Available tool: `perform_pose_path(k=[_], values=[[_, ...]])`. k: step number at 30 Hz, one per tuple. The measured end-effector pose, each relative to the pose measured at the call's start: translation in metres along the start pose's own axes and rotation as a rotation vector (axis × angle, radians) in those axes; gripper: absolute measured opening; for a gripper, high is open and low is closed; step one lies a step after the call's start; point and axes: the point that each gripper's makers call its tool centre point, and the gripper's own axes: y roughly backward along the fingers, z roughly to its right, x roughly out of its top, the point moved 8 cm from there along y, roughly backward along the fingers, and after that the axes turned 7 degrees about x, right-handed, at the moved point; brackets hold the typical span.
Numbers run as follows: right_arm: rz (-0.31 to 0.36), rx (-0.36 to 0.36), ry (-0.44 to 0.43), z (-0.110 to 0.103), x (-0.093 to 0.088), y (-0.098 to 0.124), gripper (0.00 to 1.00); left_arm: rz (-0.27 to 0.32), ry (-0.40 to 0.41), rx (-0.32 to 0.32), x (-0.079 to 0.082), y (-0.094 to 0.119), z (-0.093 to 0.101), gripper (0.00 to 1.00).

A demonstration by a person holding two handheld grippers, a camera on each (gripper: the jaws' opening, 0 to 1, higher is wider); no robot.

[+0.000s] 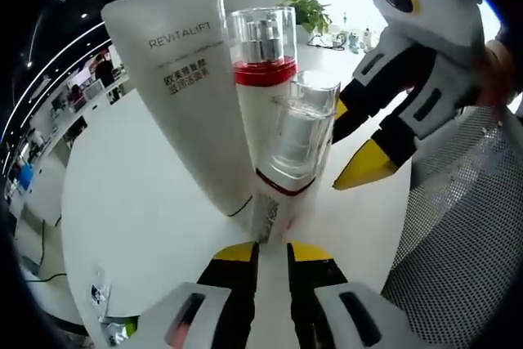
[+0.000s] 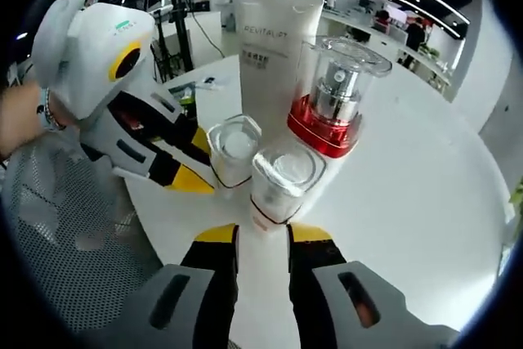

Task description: Arrange the skincare products in the storage area until every visible bottle or jar stands upright without overlapping.

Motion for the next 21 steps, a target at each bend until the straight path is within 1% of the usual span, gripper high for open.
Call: perform_pose_path(k=[9,14,17,21], values=[[0.023,0.003,0.012,-0.002,0.004,-0.001,0.21,-0.007,0.016,-0.011,0.001,-0.005,0.005,0.14],[0.021,-0.016,0.03,-0.002,0.004,-0.001,0.2,0.0,0.017,-0.012,0.002,-0.006,0.007,0.14],[0.019,-0.017,0.033,-0.003,0.004,-0.001,0.19,-0.002,0.036,-0.028,0.003,-0.006,0.01,0.14],[0.016,-0.021,0.048,-0.004,0.004,-0.001,0.18,-0.006,0.029,-0.036,0.003,-0.007,0.013,0.14]])
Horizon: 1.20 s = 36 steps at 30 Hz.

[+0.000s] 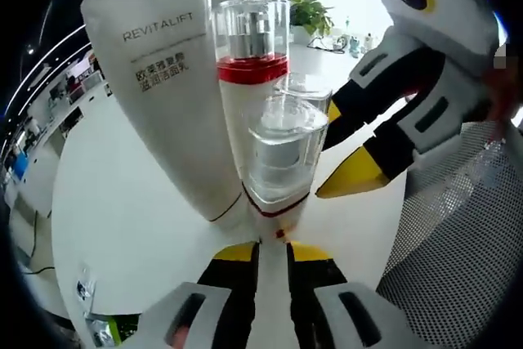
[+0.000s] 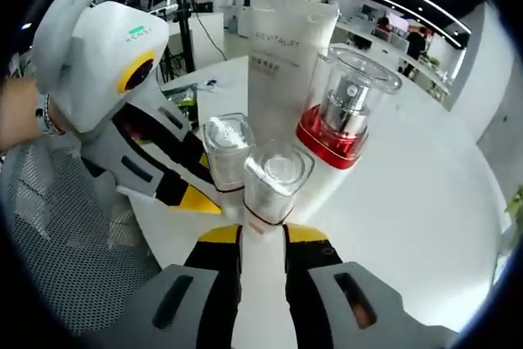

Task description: Arrange the skincare products in the storage area until every visible bottle or jar stands upright without overlapping.

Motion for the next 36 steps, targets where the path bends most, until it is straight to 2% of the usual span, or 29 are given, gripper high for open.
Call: perform_pose_path(k=[16,19,27,34,36], values=[[-0.009,-0.002,0.019,-0.0017,-0.0008,0.0001,0.15,0.011,0.0,0.002,0.0035,0.0024,0.0025,0.14],[-0.01,-0.003,0.022,-0.0018,-0.0007,0.0001,0.15,0.006,0.021,0.01,0.0046,0.0026,0.0024,0.14],[-0.01,-0.012,0.013,-0.0009,-0.0012,0.0006,0.15,0.035,0.068,0.04,0.0095,0.0035,0.0,0.14],[-0.018,-0.013,0.01,-0.0006,-0.0033,0.0019,0.15,0.048,0.024,0.041,0.0089,0.0065,-0.0015,0.15],[-0.023,-0.013,0.013,-0.0005,-0.0044,0.0021,0.15,0.05,0.033,0.042,0.009,0.0071,-0.0032,0.15]])
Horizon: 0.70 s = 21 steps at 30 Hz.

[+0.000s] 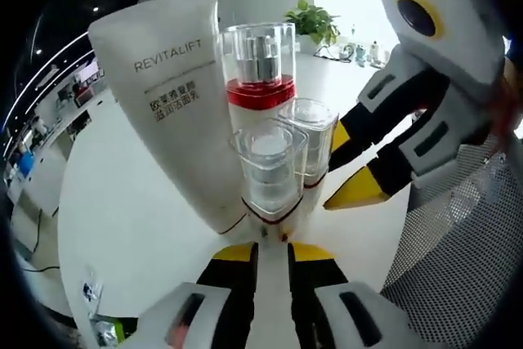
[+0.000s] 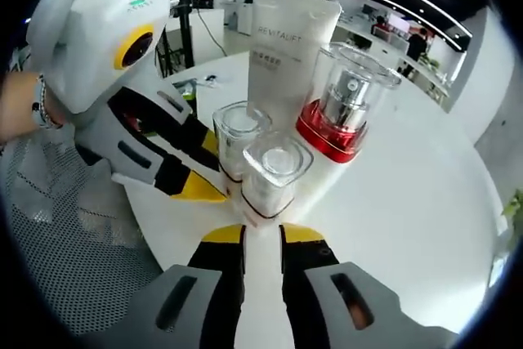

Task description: Arrange the skincare products in the storage area until every visible bottle or jar stands upright without overlapping.

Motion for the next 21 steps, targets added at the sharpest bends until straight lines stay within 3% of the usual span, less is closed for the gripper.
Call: perform_pose_path(k=[4,21], values=[[-0.012,0.003,0.001,-0.0001,-0.0017,-0.0007,0.15,-0.001,0.031,0.0,0.001,-0.0005,-0.0014,0.16],[0.035,-0.023,-0.036,0.0057,0.0026,-0.001,0.13,0.011,0.005,-0.015,0.0032,-0.0005,0.0022,0.16]])
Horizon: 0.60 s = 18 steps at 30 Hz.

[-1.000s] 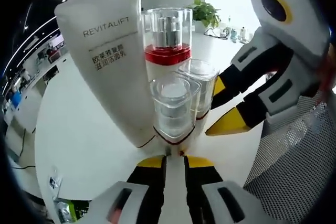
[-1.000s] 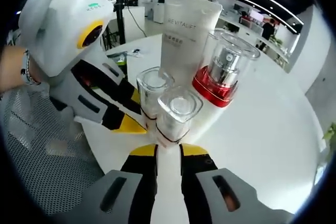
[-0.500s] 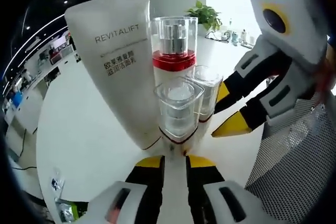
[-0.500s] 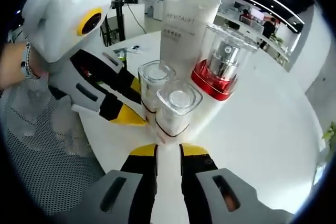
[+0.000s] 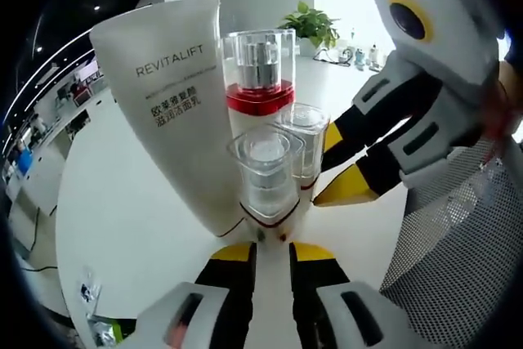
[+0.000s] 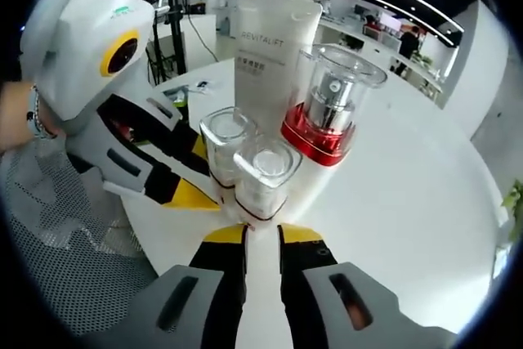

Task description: Arrange the skincare products in the storage area until every visible bottle or jar stands upright without overlapping.

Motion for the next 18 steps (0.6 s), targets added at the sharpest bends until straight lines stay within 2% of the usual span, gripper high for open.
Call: perform_pose_path(k=[18], values=[[-0.008,0.014,0.024,-0.0033,0.0001,-0.0012,0.12,0.003,-0.015,-0.002,0.0002,0.001,0.0012,0.16]])
